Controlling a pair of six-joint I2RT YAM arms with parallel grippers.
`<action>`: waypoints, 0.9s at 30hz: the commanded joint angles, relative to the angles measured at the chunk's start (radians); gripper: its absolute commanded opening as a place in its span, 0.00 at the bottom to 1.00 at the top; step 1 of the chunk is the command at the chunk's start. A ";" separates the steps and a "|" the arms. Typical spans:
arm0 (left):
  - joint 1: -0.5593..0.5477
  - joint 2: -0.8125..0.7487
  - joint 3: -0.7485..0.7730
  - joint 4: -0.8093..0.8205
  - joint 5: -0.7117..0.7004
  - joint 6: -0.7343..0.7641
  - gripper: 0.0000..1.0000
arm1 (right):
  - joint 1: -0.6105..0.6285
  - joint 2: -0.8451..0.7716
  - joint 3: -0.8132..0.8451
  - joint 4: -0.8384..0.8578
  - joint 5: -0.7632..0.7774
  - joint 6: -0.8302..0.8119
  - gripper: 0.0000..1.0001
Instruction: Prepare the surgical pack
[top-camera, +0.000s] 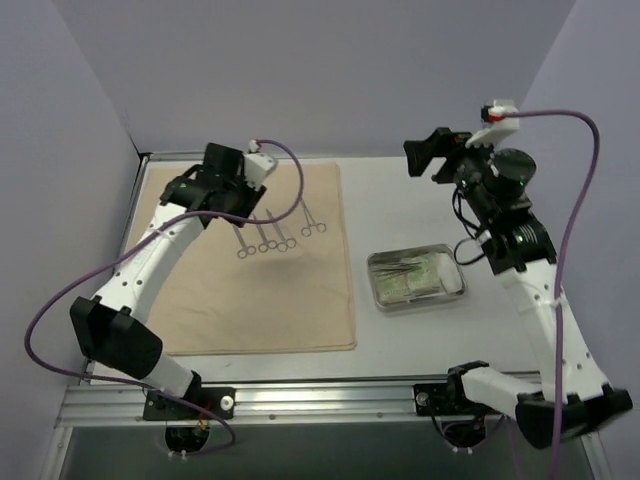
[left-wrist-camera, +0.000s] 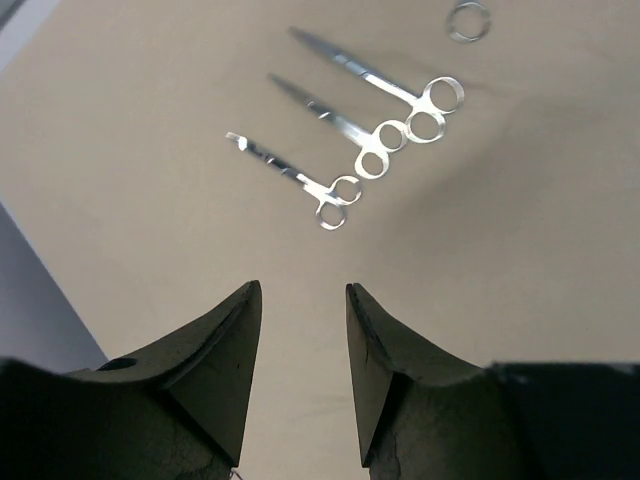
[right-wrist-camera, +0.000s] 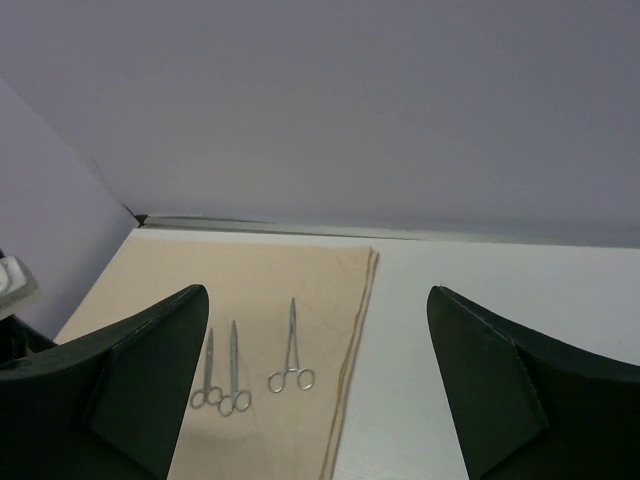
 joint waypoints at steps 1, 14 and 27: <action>0.226 -0.147 -0.146 0.053 0.035 -0.027 0.48 | 0.048 0.186 0.069 0.092 -0.083 0.044 0.85; 0.672 -0.068 -0.283 0.099 0.275 -0.047 0.46 | 0.289 0.998 0.624 -0.242 0.136 -0.108 0.45; 0.686 0.072 -0.286 0.150 0.320 -0.059 0.43 | 0.425 1.354 0.903 -0.277 0.318 -0.129 0.33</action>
